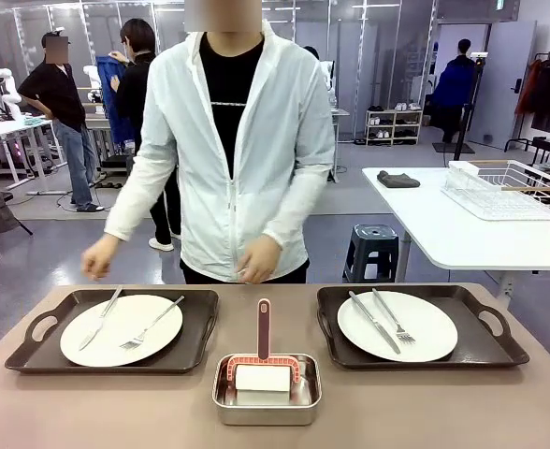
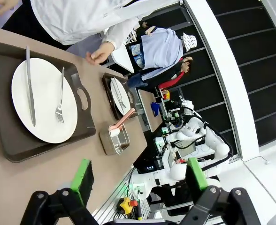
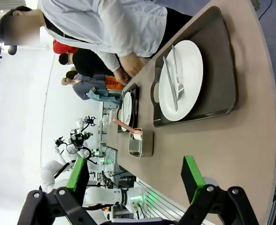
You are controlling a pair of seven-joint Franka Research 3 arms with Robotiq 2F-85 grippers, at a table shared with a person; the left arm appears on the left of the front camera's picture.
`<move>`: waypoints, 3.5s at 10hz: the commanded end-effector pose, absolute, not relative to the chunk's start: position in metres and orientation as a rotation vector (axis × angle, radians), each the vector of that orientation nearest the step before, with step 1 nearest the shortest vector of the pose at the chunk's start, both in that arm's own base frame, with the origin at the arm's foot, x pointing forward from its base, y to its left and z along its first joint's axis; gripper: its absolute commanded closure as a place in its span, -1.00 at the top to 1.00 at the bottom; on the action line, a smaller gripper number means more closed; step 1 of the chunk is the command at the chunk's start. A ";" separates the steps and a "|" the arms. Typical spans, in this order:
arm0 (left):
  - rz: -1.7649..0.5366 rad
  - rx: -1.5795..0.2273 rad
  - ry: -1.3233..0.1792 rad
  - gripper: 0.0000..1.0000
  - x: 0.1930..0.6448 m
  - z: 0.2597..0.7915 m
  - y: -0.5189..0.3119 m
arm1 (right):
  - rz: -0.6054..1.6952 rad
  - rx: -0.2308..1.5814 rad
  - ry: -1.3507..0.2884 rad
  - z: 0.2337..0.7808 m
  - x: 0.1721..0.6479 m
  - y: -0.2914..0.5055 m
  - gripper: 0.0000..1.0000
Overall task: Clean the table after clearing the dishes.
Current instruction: When the left (or right) Handle tray is removed, use the left hand (or right hand) to clean the left (or right) side of the table with the Lint Roller.
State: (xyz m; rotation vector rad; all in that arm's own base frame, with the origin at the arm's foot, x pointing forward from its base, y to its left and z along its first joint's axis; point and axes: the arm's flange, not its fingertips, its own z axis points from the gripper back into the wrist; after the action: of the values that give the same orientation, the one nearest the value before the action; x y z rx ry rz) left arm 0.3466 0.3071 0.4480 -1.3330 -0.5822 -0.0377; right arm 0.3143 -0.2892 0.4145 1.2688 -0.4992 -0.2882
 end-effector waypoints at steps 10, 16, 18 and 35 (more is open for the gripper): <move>-0.044 -1.325 -0.577 1.00 0.344 0.448 0.308 | -0.286 1.271 -0.497 0.416 0.313 -0.289 1.00; -0.044 -1.325 -0.577 1.00 0.344 0.448 0.308 | -0.286 1.271 -0.497 0.416 0.313 -0.289 1.00; -0.044 -1.325 -0.577 1.00 0.344 0.448 0.308 | -0.286 1.271 -0.497 0.416 0.313 -0.289 1.00; -1.382 -0.356 -0.121 1.00 0.431 0.537 -0.138 | -0.286 1.271 -0.497 0.416 0.313 -0.289 1.00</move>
State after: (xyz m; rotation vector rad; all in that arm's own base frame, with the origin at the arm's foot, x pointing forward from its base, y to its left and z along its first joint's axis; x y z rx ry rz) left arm 0.4301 -0.1445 0.5236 -0.3422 -0.1308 -1.3959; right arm 0.3154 -0.2895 0.4124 1.2691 -0.4933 -0.2910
